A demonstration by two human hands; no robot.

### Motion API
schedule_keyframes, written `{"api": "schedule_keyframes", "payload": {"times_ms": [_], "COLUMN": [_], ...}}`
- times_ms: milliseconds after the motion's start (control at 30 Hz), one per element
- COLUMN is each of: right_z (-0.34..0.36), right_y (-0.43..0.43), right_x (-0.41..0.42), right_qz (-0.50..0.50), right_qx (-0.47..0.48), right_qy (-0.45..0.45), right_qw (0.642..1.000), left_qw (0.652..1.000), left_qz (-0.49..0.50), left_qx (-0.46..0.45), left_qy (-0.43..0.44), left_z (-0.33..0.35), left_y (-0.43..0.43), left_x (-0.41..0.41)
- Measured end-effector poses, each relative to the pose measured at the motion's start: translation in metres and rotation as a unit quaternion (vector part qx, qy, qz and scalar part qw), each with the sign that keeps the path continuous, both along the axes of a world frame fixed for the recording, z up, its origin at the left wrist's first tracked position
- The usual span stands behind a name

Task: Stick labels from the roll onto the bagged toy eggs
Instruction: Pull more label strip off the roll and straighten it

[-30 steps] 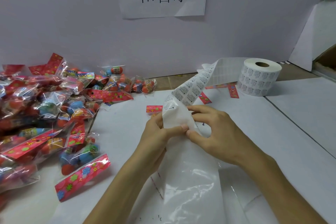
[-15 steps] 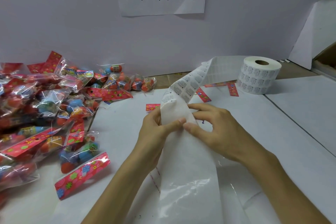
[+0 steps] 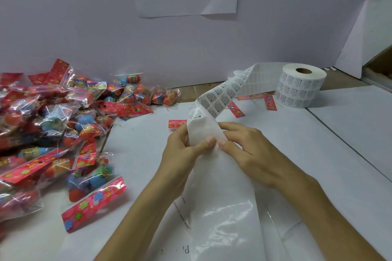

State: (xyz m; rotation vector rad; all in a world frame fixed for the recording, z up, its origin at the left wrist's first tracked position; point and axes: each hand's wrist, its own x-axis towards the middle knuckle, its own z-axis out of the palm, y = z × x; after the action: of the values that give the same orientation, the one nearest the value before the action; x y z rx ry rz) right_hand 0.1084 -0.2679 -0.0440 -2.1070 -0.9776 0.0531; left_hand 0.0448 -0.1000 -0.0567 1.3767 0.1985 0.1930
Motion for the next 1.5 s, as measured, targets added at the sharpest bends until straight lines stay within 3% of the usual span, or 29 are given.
{"api": "schedule_keyframes", "payload": {"times_ms": [367,633,800,900,1067,1500], "right_z": [0.002,0.004,0.01,0.012,0.014,0.01], "right_y": [-0.006,-0.014,-0.019,-0.016,-0.01,-0.006], "right_x": [0.007,0.016,0.017,0.015,0.008,0.006], "right_qz": [-0.011,-0.136,-0.247,-0.222,-0.145,-0.072], "right_qx": [0.021,0.023,0.138,0.17,0.169,0.124], "right_qy": [0.015,-0.008,-0.087,-0.081,-0.066,-0.114], "right_qw": [1.0,0.99,0.955,0.957,0.973,0.983], "left_qw": [1.0,0.999,0.997,0.992,0.984,0.998], "left_qz": [0.003,0.018,-0.056,-0.096,0.075,-0.056], "left_qx": [-0.004,-0.017,-0.005,0.051,0.158,-0.023], "left_qy": [0.016,0.042,0.053,0.059,-0.024,0.013], "left_z": [0.0,0.004,0.004,-0.002,0.0,0.017], "left_y": [0.002,0.003,-0.003,-0.018,-0.018,0.003], "left_x": [0.0,-0.001,-0.005,-0.008,-0.003,-0.004]}}
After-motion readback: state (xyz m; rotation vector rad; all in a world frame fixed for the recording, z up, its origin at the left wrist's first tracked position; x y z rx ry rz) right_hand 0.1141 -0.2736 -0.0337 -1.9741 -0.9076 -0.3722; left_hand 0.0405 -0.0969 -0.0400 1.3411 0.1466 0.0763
